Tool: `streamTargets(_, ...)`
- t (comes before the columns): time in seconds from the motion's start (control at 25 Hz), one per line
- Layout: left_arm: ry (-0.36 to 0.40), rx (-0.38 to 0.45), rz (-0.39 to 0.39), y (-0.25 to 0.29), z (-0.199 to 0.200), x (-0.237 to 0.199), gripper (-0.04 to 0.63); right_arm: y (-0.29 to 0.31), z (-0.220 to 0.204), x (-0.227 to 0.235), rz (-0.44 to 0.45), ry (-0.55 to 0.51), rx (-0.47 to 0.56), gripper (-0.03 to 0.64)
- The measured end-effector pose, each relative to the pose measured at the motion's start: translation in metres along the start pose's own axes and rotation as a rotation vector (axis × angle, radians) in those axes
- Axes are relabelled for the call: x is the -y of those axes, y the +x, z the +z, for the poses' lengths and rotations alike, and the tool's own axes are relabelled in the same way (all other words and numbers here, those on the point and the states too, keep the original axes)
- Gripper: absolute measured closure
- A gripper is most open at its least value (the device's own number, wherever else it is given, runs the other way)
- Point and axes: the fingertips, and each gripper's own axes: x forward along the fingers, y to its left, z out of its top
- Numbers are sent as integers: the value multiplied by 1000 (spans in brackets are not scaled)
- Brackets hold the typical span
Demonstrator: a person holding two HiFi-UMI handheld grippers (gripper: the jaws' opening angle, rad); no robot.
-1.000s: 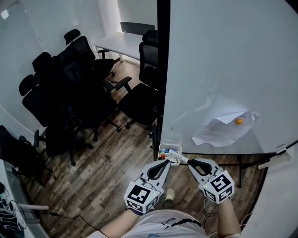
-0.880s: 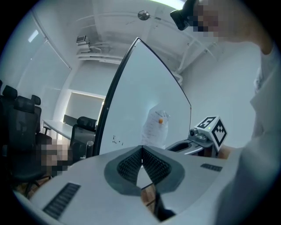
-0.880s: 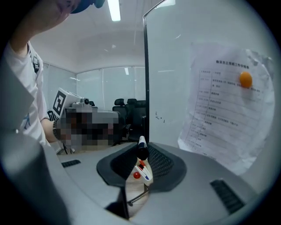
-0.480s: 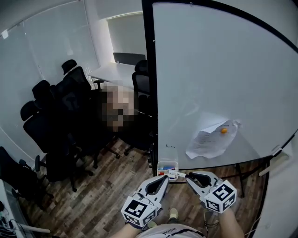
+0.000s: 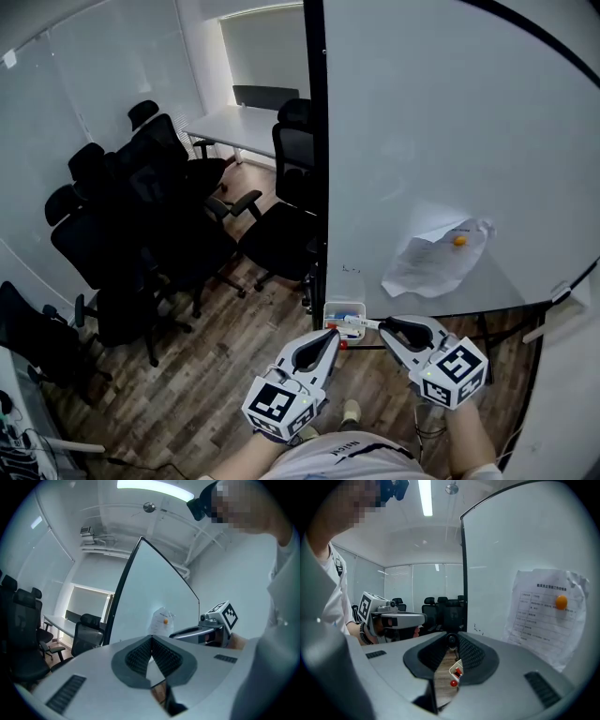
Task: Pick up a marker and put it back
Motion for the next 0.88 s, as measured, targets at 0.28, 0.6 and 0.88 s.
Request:
streamTargets(0.28, -2, -35, -13, 5, -6, 2, 584, 2, -1, 2, 11, 8, -3, 538)
streamTargets(0.6, -39, -16, 4, 9, -6, -3, 584, 0, -2, 6, 9, 9, -5, 538)
streamTargets(0.88, -46, -13, 16, 8, -8, -5, 584, 2, -4, 6, 13, 11, -8, 538)
